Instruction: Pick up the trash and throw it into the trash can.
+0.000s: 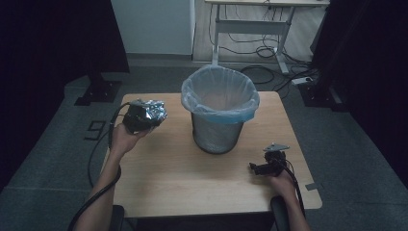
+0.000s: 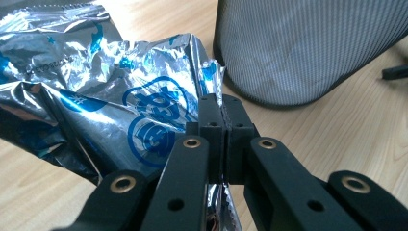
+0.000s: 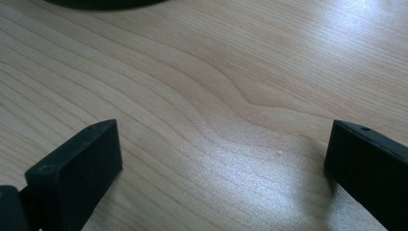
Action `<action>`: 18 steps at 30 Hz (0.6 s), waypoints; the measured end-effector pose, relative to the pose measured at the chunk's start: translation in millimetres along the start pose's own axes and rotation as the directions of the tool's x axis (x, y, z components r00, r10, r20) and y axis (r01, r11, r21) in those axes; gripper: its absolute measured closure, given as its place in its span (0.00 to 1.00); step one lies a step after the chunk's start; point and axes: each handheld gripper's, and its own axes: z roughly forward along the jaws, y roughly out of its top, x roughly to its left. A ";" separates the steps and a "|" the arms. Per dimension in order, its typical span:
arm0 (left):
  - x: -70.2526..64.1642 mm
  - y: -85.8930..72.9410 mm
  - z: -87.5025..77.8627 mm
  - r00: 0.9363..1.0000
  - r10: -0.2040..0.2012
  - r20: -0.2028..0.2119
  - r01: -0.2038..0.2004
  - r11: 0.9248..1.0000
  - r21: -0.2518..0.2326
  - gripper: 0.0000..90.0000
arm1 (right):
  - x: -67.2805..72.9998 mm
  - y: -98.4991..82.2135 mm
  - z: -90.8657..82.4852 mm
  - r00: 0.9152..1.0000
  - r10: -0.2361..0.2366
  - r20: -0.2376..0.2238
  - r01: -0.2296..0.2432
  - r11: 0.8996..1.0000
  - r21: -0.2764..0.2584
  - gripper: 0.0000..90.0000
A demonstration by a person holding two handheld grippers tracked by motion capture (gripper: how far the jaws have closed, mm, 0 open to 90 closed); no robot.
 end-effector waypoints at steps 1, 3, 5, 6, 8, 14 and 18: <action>-0.2 3.4 -1.7 1.000 0.000 0.001 0.000 1.000 -0.002 0.98 | 0.1 0.0 0.0 1.000 0.001 0.001 -0.001 1.000 0.000 0.00; -0.5 9.8 -5.3 1.000 -0.004 0.007 0.004 1.000 -0.011 0.98 | -0.1 0.0 0.1 1.000 -0.001 0.001 0.001 1.000 -0.001 0.00; -1.1 15.9 -8.5 1.000 -0.004 0.013 0.004 1.000 -0.017 0.98 | -0.2 0.0 0.1 1.000 -0.002 0.000 0.002 1.000 -0.002 0.00; -1.7 18.9 -10.1 1.000 0.000 0.010 0.001 1.000 -0.017 0.98 | -0.1 0.0 0.1 1.000 -0.002 0.000 0.002 1.000 -0.002 0.00; -2.5 24.7 -13.1 1.000 0.006 0.013 -0.006 1.000 -0.016 0.98 | 0.0 0.0 0.1 1.000 -0.003 -0.001 0.003 1.000 -0.002 0.00; -5.5 43.6 -24.8 1.000 0.017 0.021 -0.017 1.000 -0.026 0.98 | 0.5 -0.1 0.0 1.000 -0.005 -0.004 0.005 1.000 -0.002 0.00; -8.2 57.7 -33.1 0.999 0.025 0.025 -0.024 0.999 -0.036 0.98 | 0.6 -0.2 0.0 1.000 -0.005 -0.004 0.005 1.000 -0.002 0.00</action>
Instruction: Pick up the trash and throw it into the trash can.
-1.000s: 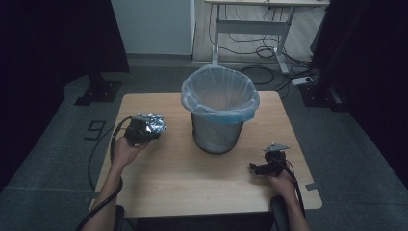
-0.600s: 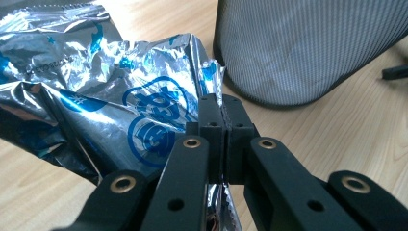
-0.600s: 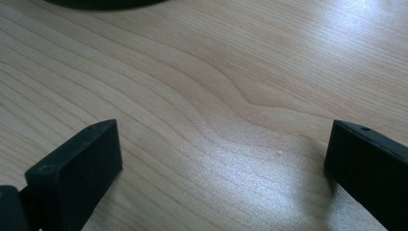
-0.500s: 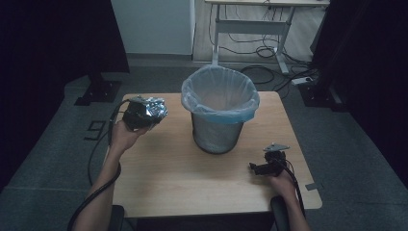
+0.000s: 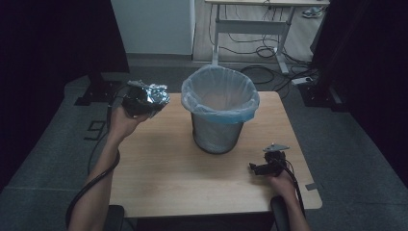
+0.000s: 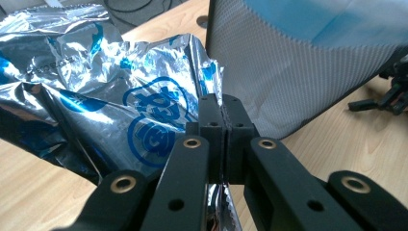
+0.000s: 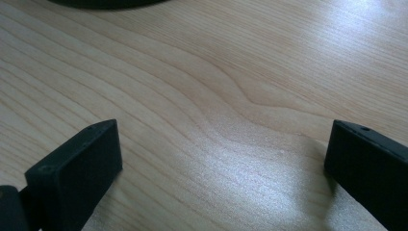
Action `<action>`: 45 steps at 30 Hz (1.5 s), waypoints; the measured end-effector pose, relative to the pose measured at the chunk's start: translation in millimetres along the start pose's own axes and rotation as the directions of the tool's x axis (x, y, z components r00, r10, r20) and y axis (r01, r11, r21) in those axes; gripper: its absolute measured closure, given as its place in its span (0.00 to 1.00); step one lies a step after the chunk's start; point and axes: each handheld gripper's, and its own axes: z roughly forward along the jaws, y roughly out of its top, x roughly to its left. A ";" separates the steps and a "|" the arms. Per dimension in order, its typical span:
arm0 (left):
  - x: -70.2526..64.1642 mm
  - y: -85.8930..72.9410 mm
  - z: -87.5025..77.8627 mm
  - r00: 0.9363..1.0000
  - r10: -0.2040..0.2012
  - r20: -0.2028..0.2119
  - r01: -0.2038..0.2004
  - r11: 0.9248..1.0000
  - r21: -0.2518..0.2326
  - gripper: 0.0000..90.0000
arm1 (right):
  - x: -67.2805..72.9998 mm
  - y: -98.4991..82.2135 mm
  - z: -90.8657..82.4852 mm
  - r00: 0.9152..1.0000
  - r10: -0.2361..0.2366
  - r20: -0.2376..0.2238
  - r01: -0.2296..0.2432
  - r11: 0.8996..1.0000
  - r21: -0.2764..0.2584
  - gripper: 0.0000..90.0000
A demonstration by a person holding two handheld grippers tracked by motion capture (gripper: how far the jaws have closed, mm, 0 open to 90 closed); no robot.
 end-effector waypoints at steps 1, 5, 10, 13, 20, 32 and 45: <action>-1.0 3.6 -1.8 1.000 0.002 0.002 -0.002 1.000 -0.004 0.98 | 0.0 0.0 0.0 1.000 -0.001 0.000 0.001 1.000 0.000 0.00; -6.1 17.8 -8.0 1.000 0.021 0.002 -0.021 1.000 -0.007 0.99 | 0.1 0.0 0.0 1.000 0.001 -0.001 -0.001 1.000 0.000 0.00; -12.2 34.9 -14.8 0.999 0.042 0.014 -0.042 0.999 -0.015 0.99 | 0.1 0.1 -0.1 1.000 0.000 -0.002 0.000 1.000 0.001 0.00; -16.5 45.4 -18.8 0.998 0.054 0.017 -0.054 0.998 -0.023 0.99 | 0.1 0.1 -0.1 1.000 0.000 -0.002 0.000 1.000 0.001 0.00; -28.4 69.5 -23.3 0.996 0.083 0.023 -0.083 0.996 -0.034 1.00 | 0.1 0.1 -0.1 1.000 0.000 -0.003 0.000 1.000 0.001 0.00; -49.4 102.8 -9.6 0.992 0.112 0.059 -0.109 0.993 -0.055 0.99 | 0.1 0.1 -0.1 1.000 -0.001 -0.002 0.001 1.000 0.001 0.00; -78.6 129.8 27.2 0.981 0.167 0.098 -0.162 0.985 -0.056 0.99 | 0.2 0.0 -0.2 1.000 0.001 -0.003 -0.001 1.000 0.002 0.00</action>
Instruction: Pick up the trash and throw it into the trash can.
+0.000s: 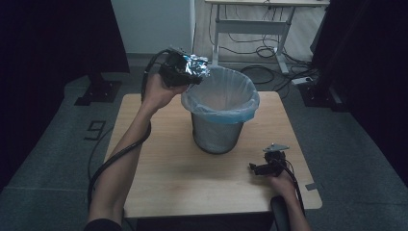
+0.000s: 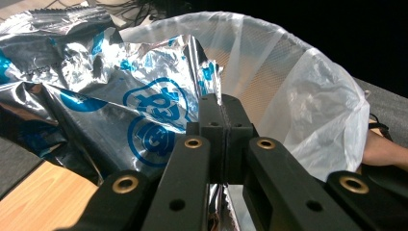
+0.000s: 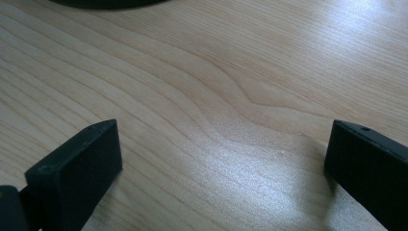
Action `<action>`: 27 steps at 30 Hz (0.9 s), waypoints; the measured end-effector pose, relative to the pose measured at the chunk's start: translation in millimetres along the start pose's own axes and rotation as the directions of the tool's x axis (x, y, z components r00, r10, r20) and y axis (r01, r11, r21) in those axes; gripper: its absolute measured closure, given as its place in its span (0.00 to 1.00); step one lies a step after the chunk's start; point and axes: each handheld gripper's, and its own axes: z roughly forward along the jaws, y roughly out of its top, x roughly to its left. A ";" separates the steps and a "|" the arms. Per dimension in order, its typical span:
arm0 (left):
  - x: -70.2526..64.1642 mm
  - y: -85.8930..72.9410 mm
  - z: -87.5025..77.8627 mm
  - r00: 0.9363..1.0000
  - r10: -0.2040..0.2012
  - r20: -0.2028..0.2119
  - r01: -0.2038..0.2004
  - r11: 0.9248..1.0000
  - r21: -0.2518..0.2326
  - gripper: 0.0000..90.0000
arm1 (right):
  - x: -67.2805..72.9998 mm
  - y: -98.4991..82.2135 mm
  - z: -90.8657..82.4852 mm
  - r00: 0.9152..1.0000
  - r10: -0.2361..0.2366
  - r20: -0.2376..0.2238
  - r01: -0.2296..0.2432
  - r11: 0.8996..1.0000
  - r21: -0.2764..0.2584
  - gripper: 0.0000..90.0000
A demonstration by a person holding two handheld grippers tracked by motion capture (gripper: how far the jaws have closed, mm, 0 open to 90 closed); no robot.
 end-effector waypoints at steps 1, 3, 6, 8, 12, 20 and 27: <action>-1.3 1.2 3.4 1.000 0.003 0.002 -0.003 1.000 0.002 0.99 | 0.0 0.0 0.0 1.000 -0.001 -0.001 0.001 1.000 0.000 0.00; -4.0 3.5 10.5 1.000 0.008 0.006 -0.008 1.000 0.007 0.99 | 0.1 0.0 0.0 1.000 -0.003 -0.001 0.003 1.000 0.001 0.00; -7.5 6.5 21.3 1.000 0.019 0.014 -0.020 1.000 0.010 0.99 | 0.3 0.0 0.0 1.000 -0.004 -0.004 0.004 1.000 0.001 0.00; -9.5 8.7 28.8 0.999 0.029 0.023 -0.029 0.999 0.018 0.99 | 0.4 0.0 0.0 1.000 -0.005 -0.004 0.005 1.000 0.001 0.00; -14.9 12.5 44.6 0.998 0.044 0.037 -0.045 0.998 0.037 0.99 | 0.5 0.0 0.0 1.000 -0.007 -0.006 0.007 1.000 0.001 0.00; -26.3 16.9 71.2 0.995 0.071 0.065 -0.077 0.994 0.083 0.98 | 1.7 -0.3 -0.3 1.000 -0.012 -0.011 0.012 1.000 0.000 0.00; -31.4 17.8 85.4 0.993 0.083 0.088 -0.095 0.985 0.143 0.64 | 2.3 -0.4 -0.4 1.000 -0.016 -0.015 0.016 1.000 0.000 0.00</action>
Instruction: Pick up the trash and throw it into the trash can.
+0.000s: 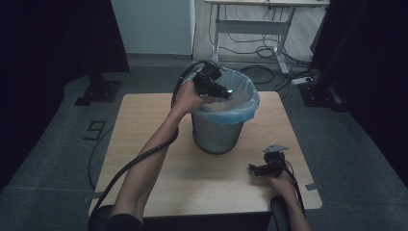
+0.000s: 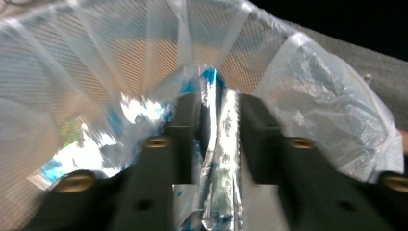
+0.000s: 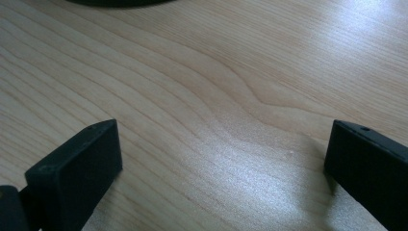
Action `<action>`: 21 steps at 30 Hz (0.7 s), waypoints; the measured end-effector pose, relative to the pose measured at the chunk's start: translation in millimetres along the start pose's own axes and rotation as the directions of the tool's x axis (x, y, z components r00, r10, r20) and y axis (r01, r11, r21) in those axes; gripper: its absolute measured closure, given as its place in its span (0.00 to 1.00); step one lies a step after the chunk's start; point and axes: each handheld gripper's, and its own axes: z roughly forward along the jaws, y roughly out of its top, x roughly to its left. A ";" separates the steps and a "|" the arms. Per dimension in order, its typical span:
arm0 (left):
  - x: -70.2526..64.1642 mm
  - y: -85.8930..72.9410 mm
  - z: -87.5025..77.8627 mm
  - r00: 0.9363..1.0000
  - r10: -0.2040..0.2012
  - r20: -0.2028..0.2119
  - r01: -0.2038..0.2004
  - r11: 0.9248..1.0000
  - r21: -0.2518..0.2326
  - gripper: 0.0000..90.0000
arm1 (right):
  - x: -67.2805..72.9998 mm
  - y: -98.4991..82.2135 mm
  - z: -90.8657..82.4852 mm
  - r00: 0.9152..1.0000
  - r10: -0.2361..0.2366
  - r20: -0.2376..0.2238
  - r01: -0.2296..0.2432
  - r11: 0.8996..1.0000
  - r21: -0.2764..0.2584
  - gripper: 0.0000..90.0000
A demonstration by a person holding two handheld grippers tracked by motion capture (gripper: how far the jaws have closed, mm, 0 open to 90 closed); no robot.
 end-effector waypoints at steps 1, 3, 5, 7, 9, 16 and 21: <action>0.3 0.0 -0.4 1.000 -0.005 -0.005 0.005 1.000 -0.006 0.57 | 0.0 0.0 0.0 1.000 -0.001 0.000 0.001 1.000 0.000 0.00; 1.8 -0.7 -4.1 1.000 -0.013 -0.006 0.013 0.999 -0.036 0.44 | 0.2 -0.1 -0.1 1.000 -0.001 0.000 0.001 1.000 0.000 0.00; 3.3 -2.0 -8.8 1.000 -0.021 -0.011 0.020 0.998 -0.063 0.34 | 0.3 -0.1 -0.1 1.000 -0.001 -0.001 0.001 1.000 0.000 0.00; 4.6 -3.7 -13.9 0.999 -0.024 -0.024 0.022 0.997 -0.075 0.27 | 0.4 -0.1 -0.1 1.000 -0.002 -0.002 0.002 1.000 0.000 0.00; 4.8 -6.5 -18.2 0.999 -0.018 -0.041 0.015 0.997 -0.077 0.18 | 0.6 -0.1 -0.1 1.000 -0.002 -0.003 0.002 1.000 0.000 0.00; 7.6 -19.7 -31.3 0.998 -0.023 -0.066 0.016 0.994 -0.108 0.06 | 1.1 -0.2 -0.2 1.000 -0.002 -0.003 0.002 1.000 -0.001 0.00; 9.8 -29.2 -40.0 0.996 -0.013 -0.086 0.003 0.993 -0.115 0.00 | 1.3 -0.3 -0.2 1.000 -0.001 -0.003 0.001 1.000 -0.001 0.00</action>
